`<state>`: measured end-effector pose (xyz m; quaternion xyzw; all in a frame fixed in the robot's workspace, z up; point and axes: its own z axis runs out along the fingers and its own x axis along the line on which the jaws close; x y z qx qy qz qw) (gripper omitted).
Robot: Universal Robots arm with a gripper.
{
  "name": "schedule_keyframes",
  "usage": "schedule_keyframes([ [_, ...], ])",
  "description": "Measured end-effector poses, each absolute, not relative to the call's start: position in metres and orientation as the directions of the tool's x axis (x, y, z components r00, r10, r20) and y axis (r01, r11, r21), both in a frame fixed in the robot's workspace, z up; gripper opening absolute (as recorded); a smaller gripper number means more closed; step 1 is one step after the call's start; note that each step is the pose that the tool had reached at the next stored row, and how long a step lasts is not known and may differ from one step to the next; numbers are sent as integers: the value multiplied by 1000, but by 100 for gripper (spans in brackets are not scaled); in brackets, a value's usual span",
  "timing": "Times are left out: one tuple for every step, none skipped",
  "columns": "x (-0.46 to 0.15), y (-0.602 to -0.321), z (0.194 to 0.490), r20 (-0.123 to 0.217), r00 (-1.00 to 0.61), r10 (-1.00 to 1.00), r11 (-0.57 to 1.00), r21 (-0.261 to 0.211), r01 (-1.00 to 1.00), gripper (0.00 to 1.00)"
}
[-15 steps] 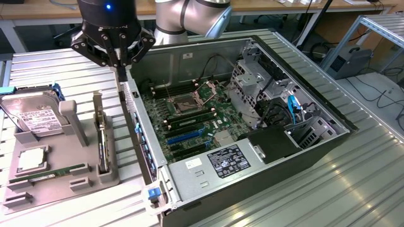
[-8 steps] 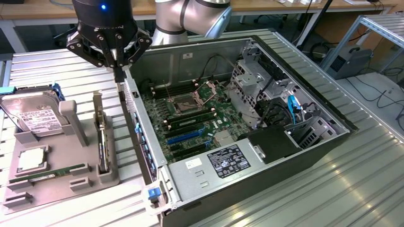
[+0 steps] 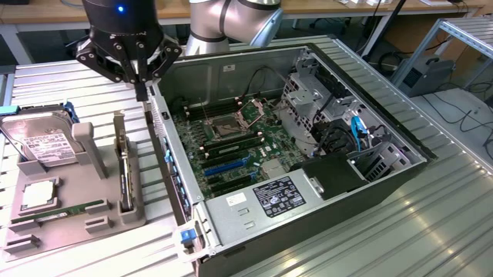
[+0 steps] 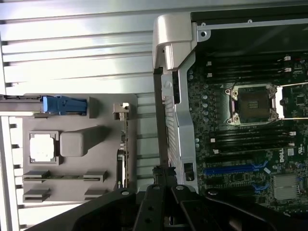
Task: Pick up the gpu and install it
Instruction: 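Reach for the gpu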
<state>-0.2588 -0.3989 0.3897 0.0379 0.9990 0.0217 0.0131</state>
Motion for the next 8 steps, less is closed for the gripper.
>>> schedule_keyframes([
  [-260, -399, 390, -25, -997, 76, 996, 44, 75, 11],
  [-260, -399, 390, -25, -997, 76, 996, 44, 75, 11],
  [-261, -399, 390, -25, -997, 76, 996, 44, 75, 11],
  [-262, -399, 390, -25, -997, 76, 996, 44, 75, 11],
  [-263, -399, 390, -25, -997, 76, 996, 44, 75, 11],
  [-264, -399, 390, -25, -997, 76, 996, 44, 75, 11],
  [-264, -399, 390, -24, -997, 76, 996, 44, 75, 11],
  [-265, -399, 389, -25, -997, 76, 996, 44, 75, 11],
])
